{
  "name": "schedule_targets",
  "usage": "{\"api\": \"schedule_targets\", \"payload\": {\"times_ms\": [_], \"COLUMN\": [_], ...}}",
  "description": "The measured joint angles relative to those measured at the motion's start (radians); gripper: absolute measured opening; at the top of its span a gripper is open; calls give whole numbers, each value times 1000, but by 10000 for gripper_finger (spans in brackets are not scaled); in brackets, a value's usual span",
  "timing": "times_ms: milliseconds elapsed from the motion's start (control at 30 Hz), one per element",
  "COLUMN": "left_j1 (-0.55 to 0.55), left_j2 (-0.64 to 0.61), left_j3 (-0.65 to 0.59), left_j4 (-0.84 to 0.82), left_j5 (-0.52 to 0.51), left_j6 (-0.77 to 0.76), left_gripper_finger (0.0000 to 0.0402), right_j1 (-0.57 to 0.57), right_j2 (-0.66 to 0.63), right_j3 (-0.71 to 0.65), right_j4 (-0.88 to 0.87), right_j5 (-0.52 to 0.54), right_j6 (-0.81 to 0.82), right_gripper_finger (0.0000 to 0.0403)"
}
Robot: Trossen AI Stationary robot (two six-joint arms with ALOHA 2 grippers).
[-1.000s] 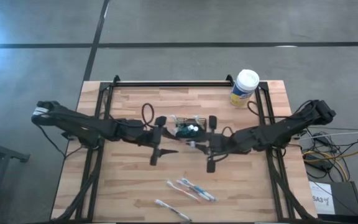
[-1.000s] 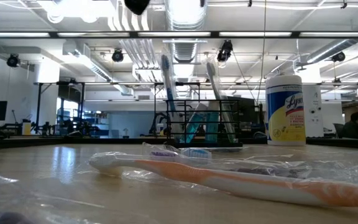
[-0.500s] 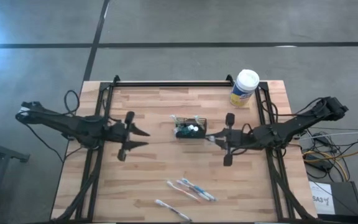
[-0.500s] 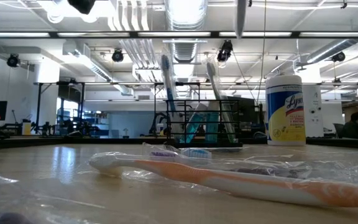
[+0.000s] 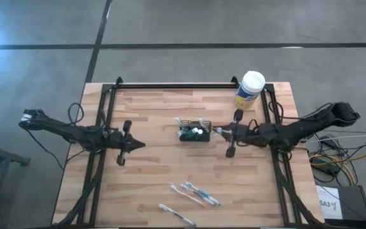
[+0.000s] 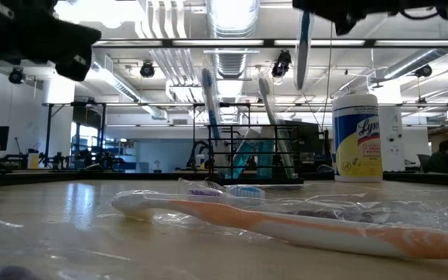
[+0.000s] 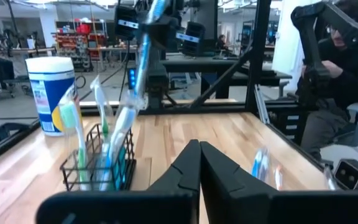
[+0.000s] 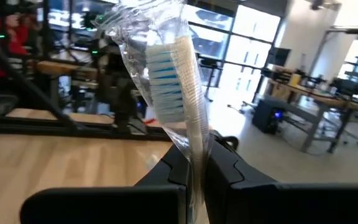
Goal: Pick & Place toothbrushing station
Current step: Put the right blue toothbrush into the black wire organizer
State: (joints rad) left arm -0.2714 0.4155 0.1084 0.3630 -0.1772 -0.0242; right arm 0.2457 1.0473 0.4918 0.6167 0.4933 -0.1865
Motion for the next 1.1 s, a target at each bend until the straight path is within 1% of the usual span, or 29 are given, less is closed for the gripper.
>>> {"api": "schedule_targets", "payload": {"times_ms": [100, 233, 367, 500, 600, 733, 933, 1100], "left_j1": [0, 0, 0, 0, 0, 0, 0, 0], "left_j2": [-16, -22, -21, -21, -22, -21, -22, -22], "left_j3": [-28, -50, -58, -59, -59, -59, -59, -62], "left_j4": [4, 5, 4, 4, 5, 14, 24, 22], "left_j5": [0, 0, 0, 0, 0, 0, 0, 0], "left_j6": [-1, -9, -16, -8, -7, -6, -6, -6], "left_gripper_finger": [13, 19, 15, 10, 10, 11, 12, 12], "right_j1": [-34, -72, -88, -93, -92, -94, -116, -136], "right_j2": [1, 2, 2, 2, 4, 73, 227, 285], "right_j3": [-54, -103, -131, -156, -157, -142, -97, -93], "right_j4": [72, 123, 156, 211, 205, 221, 339, 361], "right_j5": [-1, -5, -8, -6, -8, -7, 1, 7], "right_j6": [2, 36, 79, 75, 74, 74, 46, 47], "right_gripper_finger": [13, 13, 13, 13, 13, 13, 13, 13]}}
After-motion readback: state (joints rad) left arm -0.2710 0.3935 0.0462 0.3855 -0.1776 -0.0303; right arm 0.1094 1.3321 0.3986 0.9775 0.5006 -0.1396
